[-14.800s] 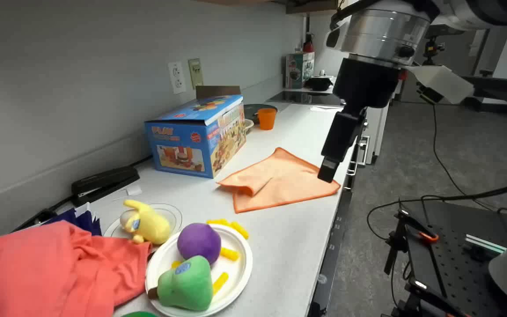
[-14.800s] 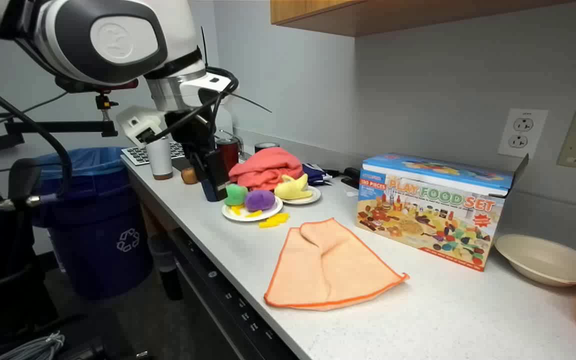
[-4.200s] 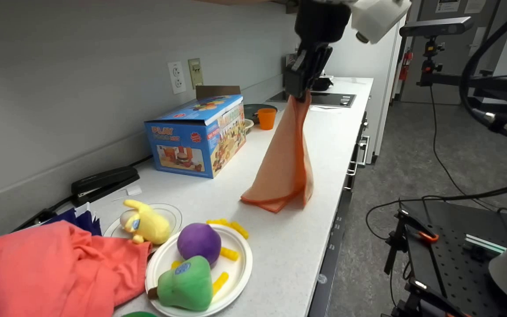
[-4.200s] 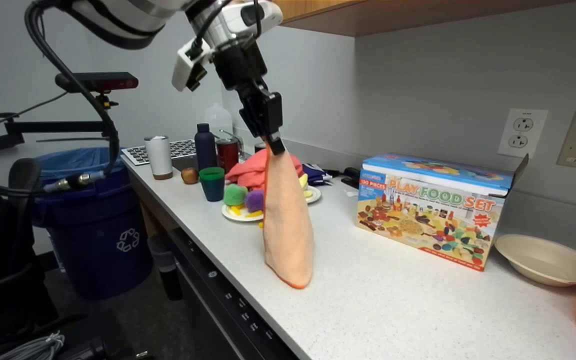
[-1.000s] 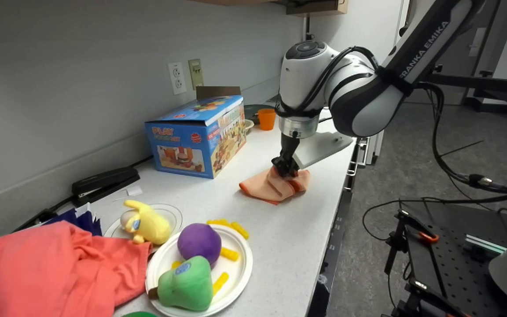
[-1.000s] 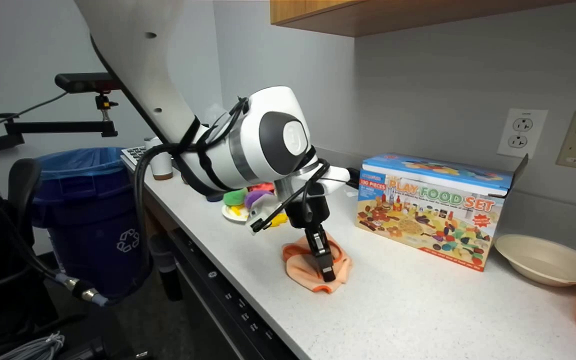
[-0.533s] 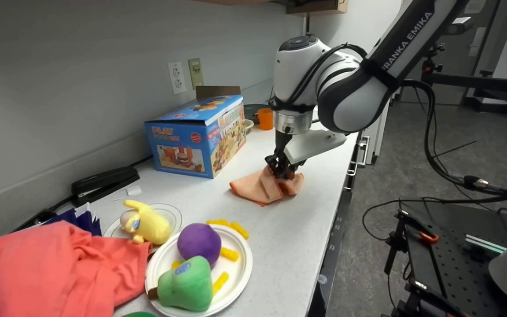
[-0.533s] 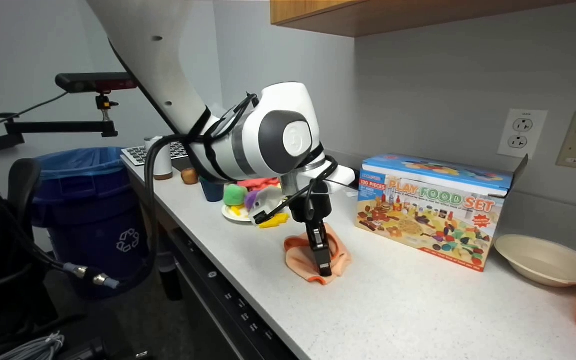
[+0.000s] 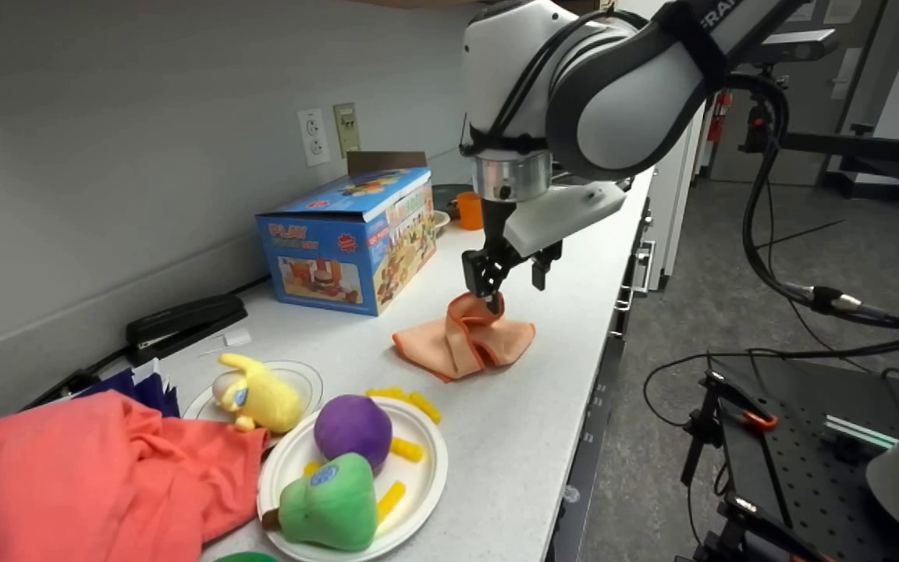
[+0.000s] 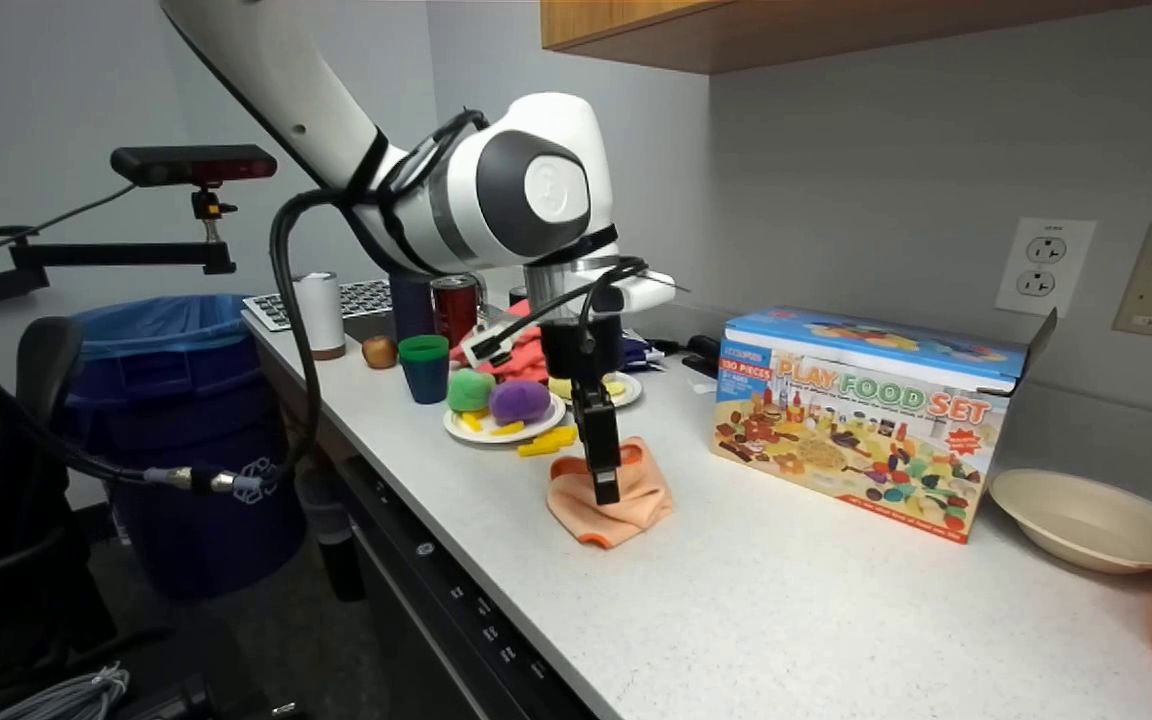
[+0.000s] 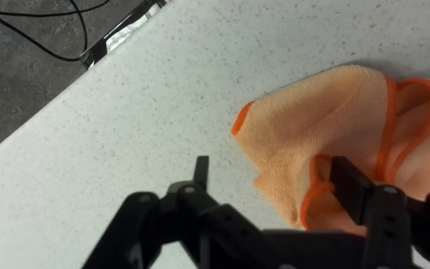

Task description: Scrunch the orange towel

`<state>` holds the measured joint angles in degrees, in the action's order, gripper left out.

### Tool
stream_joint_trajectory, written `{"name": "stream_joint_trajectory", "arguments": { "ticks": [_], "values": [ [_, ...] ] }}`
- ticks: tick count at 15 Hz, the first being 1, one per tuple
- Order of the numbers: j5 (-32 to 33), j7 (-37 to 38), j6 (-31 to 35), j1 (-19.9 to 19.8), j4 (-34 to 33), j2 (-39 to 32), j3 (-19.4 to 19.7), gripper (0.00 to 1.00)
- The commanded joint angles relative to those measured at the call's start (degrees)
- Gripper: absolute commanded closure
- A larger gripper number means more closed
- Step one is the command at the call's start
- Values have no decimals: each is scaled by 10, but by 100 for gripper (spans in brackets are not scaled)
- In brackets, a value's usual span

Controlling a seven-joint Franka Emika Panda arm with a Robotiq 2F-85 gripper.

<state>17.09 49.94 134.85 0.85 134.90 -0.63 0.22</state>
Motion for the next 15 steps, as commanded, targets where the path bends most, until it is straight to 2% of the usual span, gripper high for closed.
{"name": "stream_joint_trajectory", "arguments": {
  "ticks": [1, 5, 15],
  "values": [
    [-17, -43, -54, 4, -9, 49, -10, 0],
    [-28, -70, -74, 2, -14, 82, -23, 0],
    [-122, -169, -80, 3, -13, 157, -40, 0]
  ]
}}
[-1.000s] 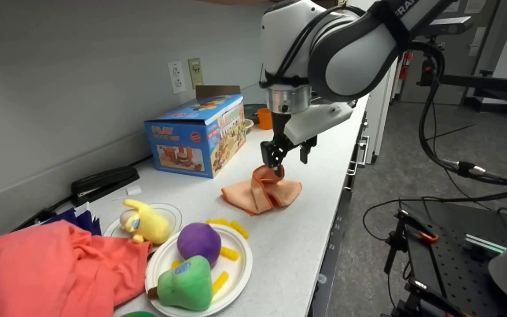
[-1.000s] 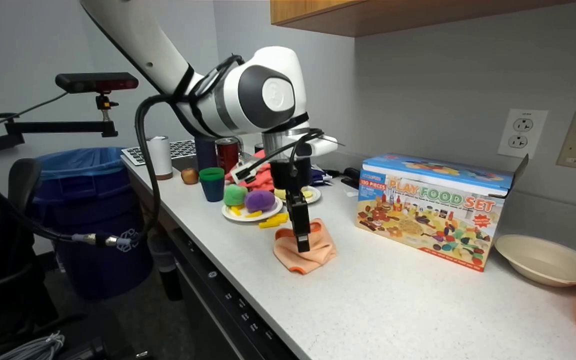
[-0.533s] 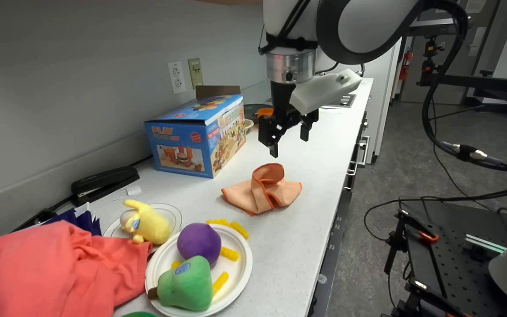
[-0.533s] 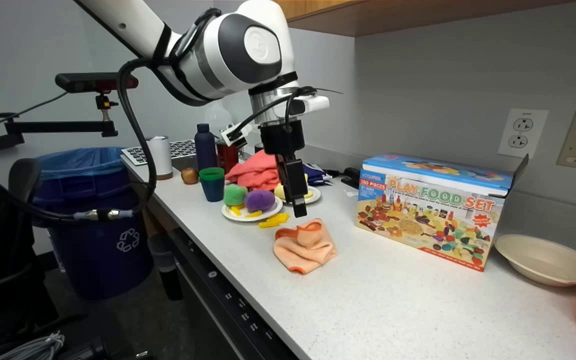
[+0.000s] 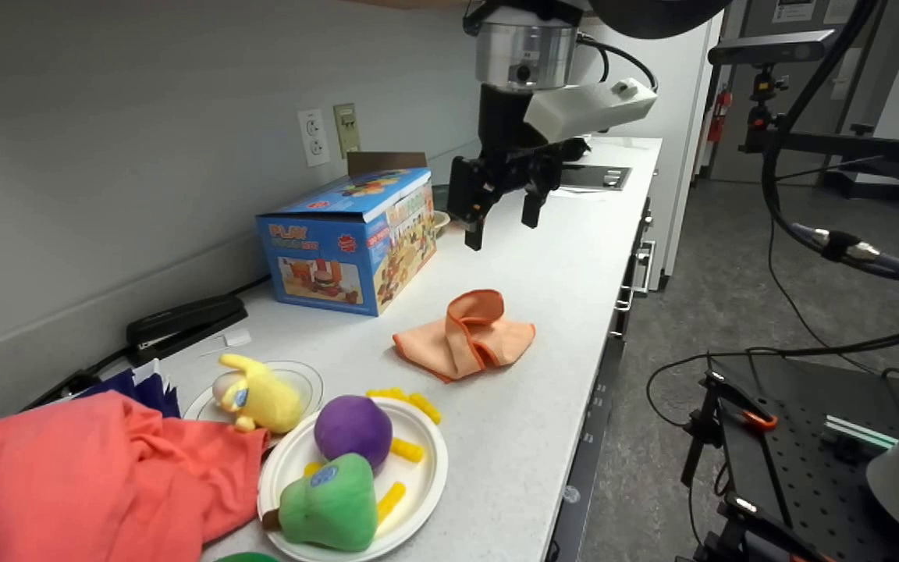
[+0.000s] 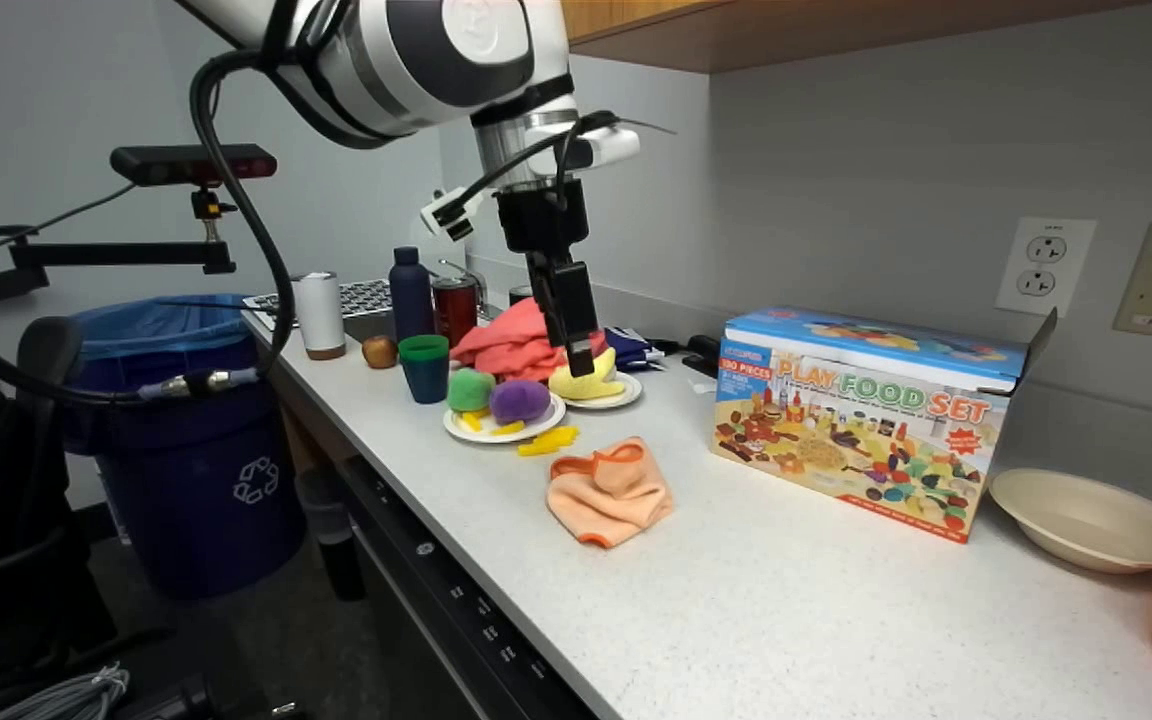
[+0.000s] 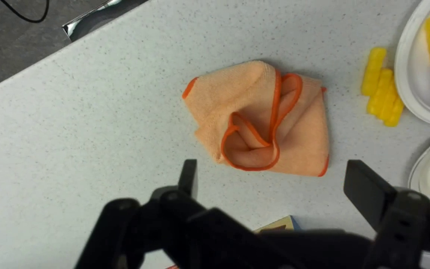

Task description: Scrunch the orange towel

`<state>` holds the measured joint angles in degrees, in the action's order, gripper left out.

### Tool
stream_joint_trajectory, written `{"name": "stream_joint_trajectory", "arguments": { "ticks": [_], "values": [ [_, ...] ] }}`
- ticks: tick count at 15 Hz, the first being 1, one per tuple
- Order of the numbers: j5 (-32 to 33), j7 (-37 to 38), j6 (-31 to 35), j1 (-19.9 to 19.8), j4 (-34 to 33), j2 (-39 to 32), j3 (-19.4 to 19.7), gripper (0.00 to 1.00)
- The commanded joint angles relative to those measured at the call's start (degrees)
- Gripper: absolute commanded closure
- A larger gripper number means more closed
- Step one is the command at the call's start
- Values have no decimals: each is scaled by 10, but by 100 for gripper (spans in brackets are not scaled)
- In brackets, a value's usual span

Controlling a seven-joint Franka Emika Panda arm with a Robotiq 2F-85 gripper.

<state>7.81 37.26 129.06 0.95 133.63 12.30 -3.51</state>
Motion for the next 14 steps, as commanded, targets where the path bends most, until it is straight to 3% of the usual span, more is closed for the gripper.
{"name": "stream_joint_trajectory", "arguments": {
  "ticks": [1, 9, 14],
  "values": [
    [-38, -58, -27, 4, 0, 35, -5, 0],
    [-41, -202, -102, 11, 0, 98, -17, 0],
    [-34, -250, -132, 13, 3, 135, -27, 0]
  ]
}}
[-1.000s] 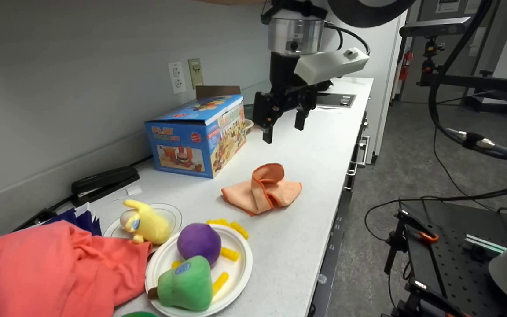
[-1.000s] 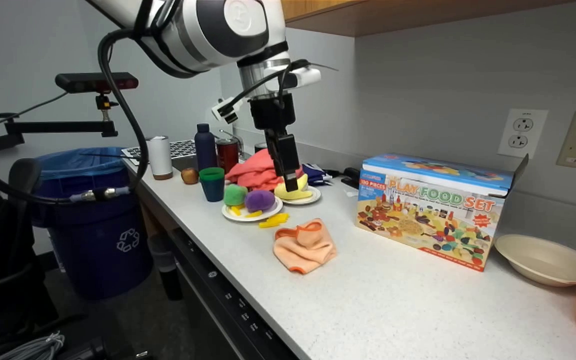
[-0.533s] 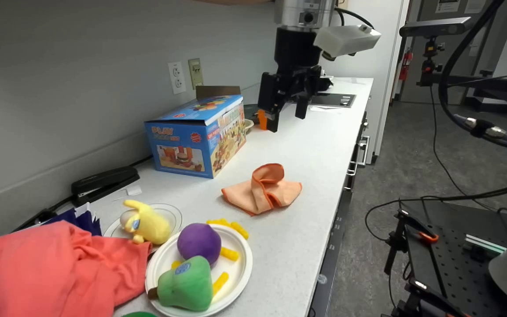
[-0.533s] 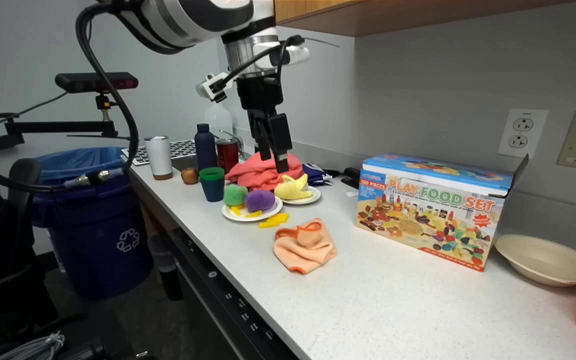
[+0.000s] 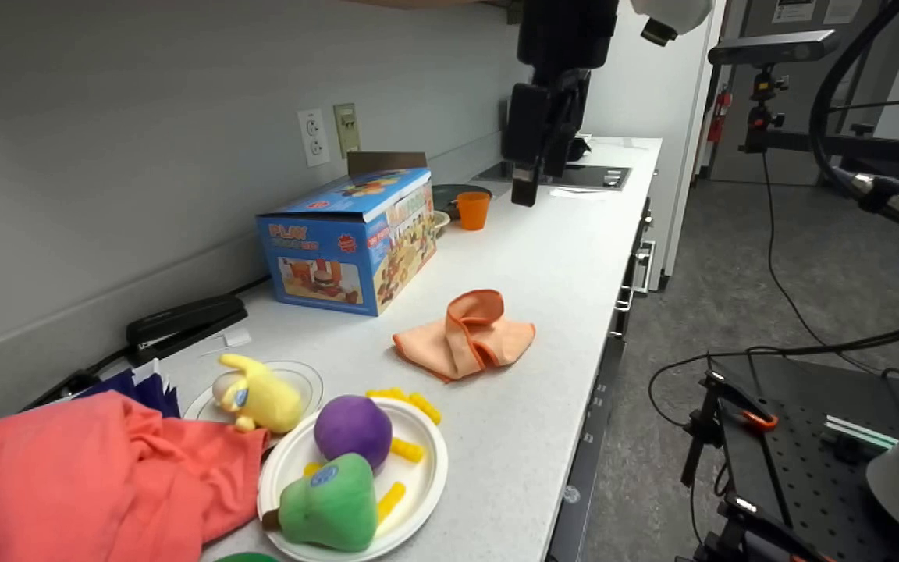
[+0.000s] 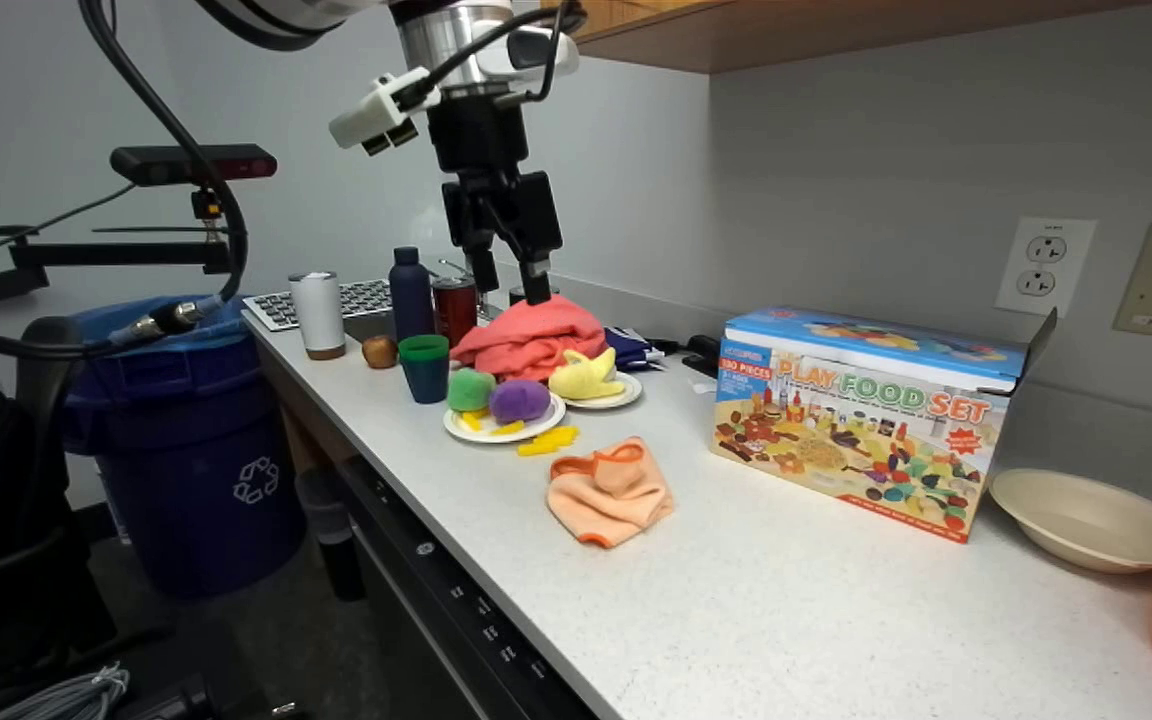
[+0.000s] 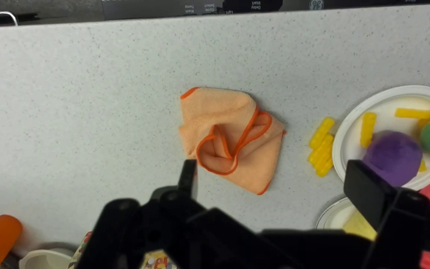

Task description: Scrunch the orange towel

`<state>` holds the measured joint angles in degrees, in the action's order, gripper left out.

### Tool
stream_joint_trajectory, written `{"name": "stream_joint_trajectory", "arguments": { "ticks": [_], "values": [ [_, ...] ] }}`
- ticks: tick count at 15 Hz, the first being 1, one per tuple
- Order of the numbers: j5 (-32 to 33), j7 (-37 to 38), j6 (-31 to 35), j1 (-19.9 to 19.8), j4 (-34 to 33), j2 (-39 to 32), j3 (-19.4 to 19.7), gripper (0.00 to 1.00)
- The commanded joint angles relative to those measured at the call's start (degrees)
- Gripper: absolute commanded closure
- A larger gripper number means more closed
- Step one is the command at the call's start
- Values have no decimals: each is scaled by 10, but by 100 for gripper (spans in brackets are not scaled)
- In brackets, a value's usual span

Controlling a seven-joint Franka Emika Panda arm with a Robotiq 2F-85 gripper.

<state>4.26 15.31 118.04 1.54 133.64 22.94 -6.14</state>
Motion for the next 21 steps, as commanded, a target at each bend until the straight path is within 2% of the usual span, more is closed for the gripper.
{"name": "stream_joint_trajectory", "arguments": {
  "ticks": [1, 4, 5, 21],
  "values": [
    [1, -36, -23, 8, 4, 34, -2, 0],
    [-1, -45, -26, 8, 8, 49, -4, 0],
    [0, -30, -12, 1, 0, 27, -6, 0],
    [0, -34, -12, 2, 2, 34, -7, 0]
  ]
}}
